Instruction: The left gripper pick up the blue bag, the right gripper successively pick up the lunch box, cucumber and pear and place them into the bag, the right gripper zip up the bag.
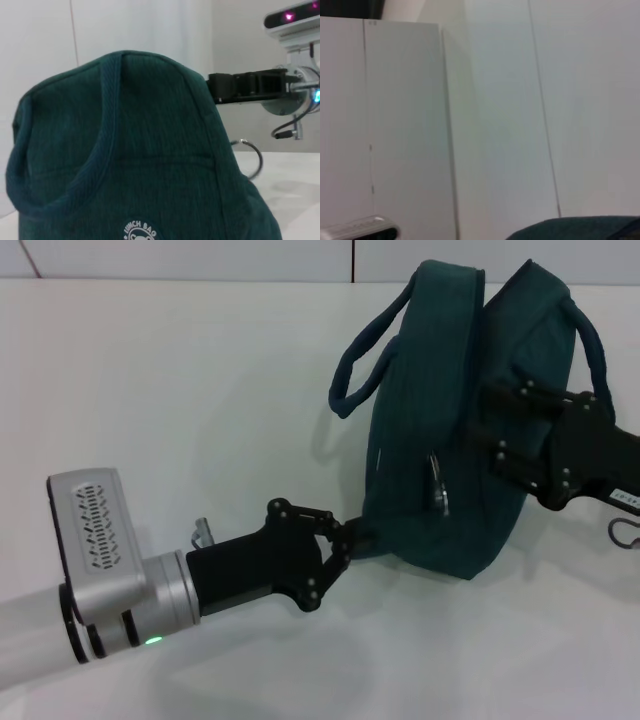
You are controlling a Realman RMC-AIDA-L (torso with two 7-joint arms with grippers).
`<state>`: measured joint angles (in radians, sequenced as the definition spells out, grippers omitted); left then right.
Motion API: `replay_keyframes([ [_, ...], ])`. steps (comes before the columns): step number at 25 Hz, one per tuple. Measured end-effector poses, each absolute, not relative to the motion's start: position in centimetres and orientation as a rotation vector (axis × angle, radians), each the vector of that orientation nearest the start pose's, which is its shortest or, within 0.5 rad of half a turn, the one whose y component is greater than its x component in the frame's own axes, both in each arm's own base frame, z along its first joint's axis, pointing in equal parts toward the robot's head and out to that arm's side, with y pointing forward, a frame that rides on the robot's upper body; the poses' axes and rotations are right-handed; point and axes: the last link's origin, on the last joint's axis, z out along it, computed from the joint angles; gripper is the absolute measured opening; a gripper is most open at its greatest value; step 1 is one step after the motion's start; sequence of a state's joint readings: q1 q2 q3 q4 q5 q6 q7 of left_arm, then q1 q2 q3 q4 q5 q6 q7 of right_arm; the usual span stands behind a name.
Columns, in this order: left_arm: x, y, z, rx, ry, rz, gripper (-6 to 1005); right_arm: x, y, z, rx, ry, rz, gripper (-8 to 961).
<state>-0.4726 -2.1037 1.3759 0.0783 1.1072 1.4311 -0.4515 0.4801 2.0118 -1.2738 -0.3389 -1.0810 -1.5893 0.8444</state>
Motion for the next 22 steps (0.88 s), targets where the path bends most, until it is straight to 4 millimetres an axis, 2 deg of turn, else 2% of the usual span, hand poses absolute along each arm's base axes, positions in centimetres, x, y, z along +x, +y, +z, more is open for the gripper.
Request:
replay_keyframes([
  [10, -27.3, 25.3, -9.7, -2.559, -0.131, -0.865, 48, 23.2, 30.0, -2.1, -2.542, 0.19, 1.238, 480],
  [14, -27.3, 25.3, -9.7, -2.559, -0.132, -0.869, 49, 24.1, 28.5, -1.2, -2.534, 0.194, 1.288, 479],
  [19, -27.1, 25.6, -9.8, -2.562, -0.125, -0.866, 49, 26.0, 25.9, 1.0, -2.534, 0.184, 1.347, 479],
  [22, -27.1, 25.6, -9.8, -2.563, -0.122, -0.866, 48, 26.6, 24.9, 0.9, -2.611, 0.214, 1.326, 479],
])
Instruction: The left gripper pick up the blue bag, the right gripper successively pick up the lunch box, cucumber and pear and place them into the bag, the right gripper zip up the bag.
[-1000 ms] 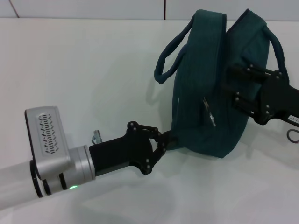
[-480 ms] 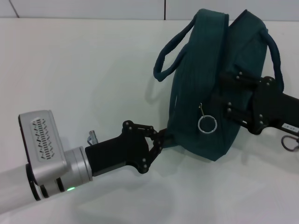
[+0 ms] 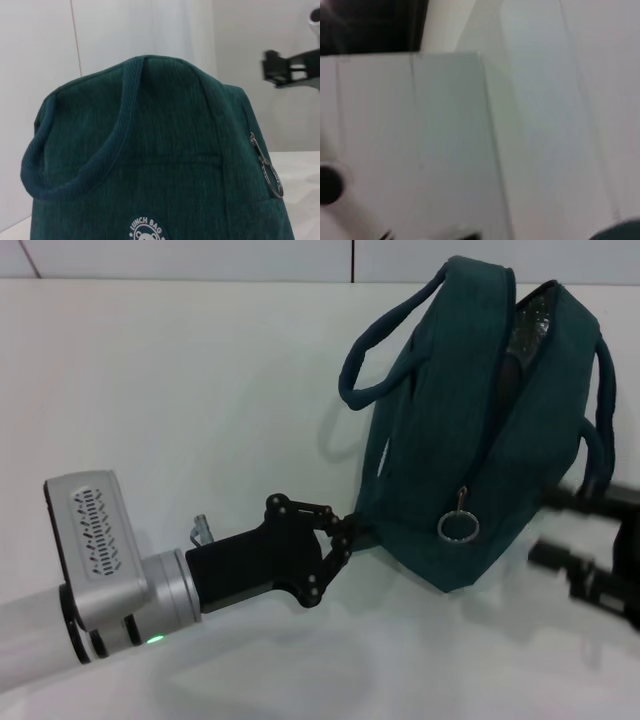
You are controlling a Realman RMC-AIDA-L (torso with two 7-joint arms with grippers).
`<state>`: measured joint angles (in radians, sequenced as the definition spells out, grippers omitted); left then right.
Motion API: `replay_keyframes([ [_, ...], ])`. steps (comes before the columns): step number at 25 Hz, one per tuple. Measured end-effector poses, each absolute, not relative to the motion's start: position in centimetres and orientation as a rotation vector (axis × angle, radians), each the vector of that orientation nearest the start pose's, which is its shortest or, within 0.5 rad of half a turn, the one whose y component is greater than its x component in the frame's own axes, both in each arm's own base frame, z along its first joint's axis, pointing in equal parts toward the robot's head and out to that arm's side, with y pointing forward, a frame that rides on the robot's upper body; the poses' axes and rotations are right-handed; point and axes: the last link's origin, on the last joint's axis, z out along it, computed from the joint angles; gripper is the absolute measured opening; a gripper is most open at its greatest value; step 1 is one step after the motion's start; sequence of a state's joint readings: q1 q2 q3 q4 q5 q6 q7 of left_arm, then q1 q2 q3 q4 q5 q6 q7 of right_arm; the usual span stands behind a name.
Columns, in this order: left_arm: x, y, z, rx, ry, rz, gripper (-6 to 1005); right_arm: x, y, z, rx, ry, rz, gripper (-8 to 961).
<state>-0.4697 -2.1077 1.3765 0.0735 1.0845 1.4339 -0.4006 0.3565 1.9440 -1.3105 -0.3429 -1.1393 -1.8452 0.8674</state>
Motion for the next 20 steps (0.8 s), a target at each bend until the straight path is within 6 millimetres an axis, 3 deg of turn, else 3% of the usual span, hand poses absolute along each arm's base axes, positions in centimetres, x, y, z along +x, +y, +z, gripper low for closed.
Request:
replay_keyframes([
  [4, -26.7, 26.0, -9.8, -2.572, -0.101, -0.87, 48, 27.3, 24.5, -0.4, -2.717, 0.291, 1.226, 478],
  [20, -26.5, 26.3, -9.9, -2.583, -0.091, -0.857, 48, 27.7, 26.9, -3.1, -2.672, 0.455, 1.043, 477],
])
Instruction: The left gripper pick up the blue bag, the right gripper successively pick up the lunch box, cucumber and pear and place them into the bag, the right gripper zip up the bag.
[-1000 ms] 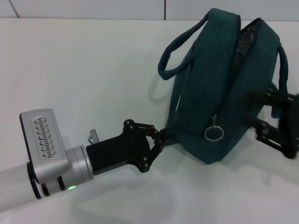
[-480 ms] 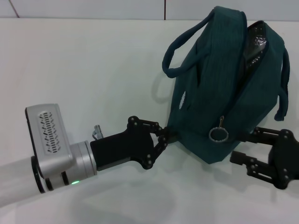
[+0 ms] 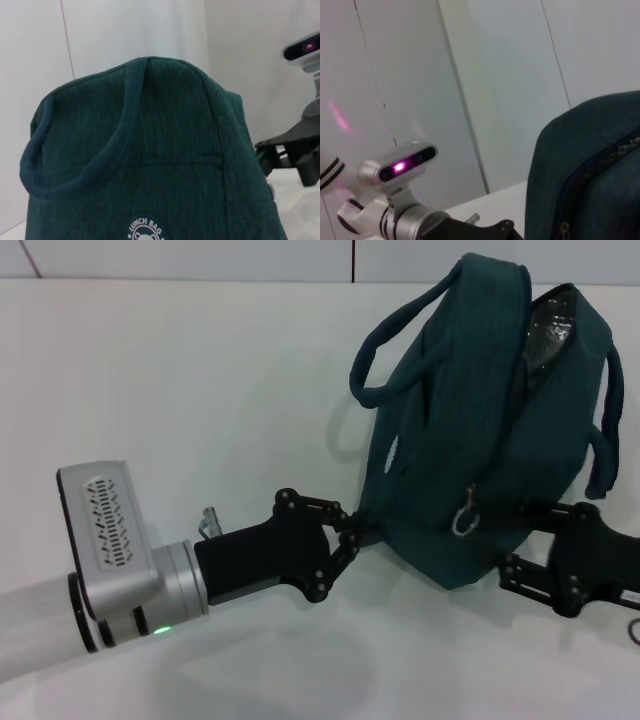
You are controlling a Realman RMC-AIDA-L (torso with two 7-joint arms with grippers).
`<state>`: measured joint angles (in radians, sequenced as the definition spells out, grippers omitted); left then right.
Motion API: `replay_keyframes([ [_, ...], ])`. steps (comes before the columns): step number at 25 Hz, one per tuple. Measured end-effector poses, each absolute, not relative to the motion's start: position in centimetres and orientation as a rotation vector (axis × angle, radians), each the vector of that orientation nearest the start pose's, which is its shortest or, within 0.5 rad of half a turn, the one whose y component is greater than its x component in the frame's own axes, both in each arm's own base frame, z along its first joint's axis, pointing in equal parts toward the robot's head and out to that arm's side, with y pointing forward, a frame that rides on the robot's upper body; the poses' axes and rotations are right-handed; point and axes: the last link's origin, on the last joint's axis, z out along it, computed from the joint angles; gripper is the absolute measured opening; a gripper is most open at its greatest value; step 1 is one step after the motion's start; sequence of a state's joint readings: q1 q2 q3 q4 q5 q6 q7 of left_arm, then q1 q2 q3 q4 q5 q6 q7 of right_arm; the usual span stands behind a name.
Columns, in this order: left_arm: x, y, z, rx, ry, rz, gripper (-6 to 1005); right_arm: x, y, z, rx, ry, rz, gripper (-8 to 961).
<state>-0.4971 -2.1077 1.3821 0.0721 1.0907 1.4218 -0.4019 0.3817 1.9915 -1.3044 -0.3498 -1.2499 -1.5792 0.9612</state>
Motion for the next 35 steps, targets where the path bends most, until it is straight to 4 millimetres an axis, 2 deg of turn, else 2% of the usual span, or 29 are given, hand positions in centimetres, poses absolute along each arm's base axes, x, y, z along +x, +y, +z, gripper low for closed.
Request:
replay_keyframes([
  [7, -26.3, 26.6, -10.0, -2.586, -0.077, -0.857, 49, 26.8, 27.7, -4.2, -2.706, 0.444, 1.013, 477],
  [15, -26.3, 26.8, -10.0, -2.587, -0.075, -0.847, 48, 26.4, 28.1, -4.1, -2.702, 0.435, 1.022, 476],
  [22, -26.0, 27.0, -10.0, -2.591, -0.062, -0.85, 47, 25.5, 27.9, -5.0, -2.789, 0.388, 1.009, 475],
  [35, -26.0, 27.1, -10.0, -2.588, -0.077, -0.856, 47, 25.7, 27.8, -4.8, -2.779, 0.398, 1.017, 474],
])
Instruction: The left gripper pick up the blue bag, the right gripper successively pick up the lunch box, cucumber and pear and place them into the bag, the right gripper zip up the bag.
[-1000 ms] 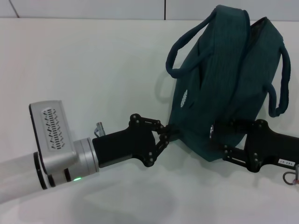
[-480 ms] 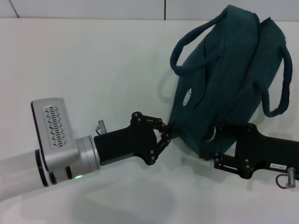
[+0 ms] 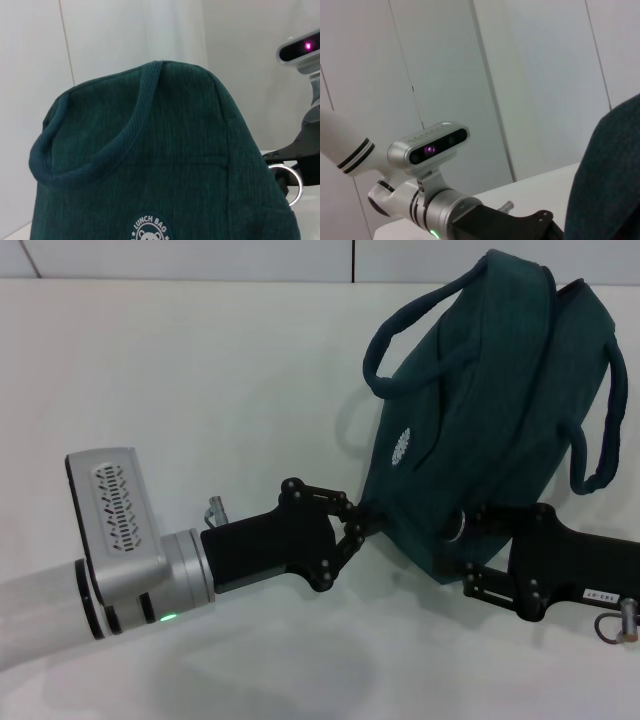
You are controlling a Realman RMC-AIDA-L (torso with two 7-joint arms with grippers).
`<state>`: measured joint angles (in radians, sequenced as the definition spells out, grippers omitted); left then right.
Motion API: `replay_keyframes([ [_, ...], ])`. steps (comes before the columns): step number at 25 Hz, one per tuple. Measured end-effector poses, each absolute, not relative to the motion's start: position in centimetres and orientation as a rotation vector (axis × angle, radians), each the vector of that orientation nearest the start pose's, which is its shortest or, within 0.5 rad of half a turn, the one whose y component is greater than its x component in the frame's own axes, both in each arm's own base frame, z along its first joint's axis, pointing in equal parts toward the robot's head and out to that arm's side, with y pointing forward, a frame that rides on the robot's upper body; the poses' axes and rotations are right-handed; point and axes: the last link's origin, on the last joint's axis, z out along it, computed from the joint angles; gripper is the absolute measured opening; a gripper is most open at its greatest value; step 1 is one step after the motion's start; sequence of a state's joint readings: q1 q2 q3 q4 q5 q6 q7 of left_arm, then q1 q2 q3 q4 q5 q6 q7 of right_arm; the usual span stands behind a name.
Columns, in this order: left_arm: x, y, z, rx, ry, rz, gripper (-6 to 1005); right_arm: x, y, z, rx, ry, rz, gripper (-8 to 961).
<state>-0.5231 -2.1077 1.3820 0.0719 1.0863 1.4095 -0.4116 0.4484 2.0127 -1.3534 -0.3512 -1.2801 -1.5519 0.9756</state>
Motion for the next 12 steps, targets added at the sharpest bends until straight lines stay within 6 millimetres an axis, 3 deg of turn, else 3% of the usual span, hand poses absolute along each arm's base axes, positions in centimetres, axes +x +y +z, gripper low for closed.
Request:
replay_keyframes([
  [2, -25.98, 27.1, -9.97, -2.587, -0.078, -0.856, 47, 25.7, 27.83, -4.76, -2.773, 0.4, 1.019, 474],
  [7, -25.98, 27.11, -9.96, -2.587, -0.083, -0.858, 47, 25.73, 28.02, -4.51, -2.745, 0.408, 1.033, 282],
  [12, -25.98, 27.12, -9.95, -2.588, -0.097, -0.862, 47, 25.93, 28.01, -4.39, -2.718, 0.427, 1.041, 277],
])
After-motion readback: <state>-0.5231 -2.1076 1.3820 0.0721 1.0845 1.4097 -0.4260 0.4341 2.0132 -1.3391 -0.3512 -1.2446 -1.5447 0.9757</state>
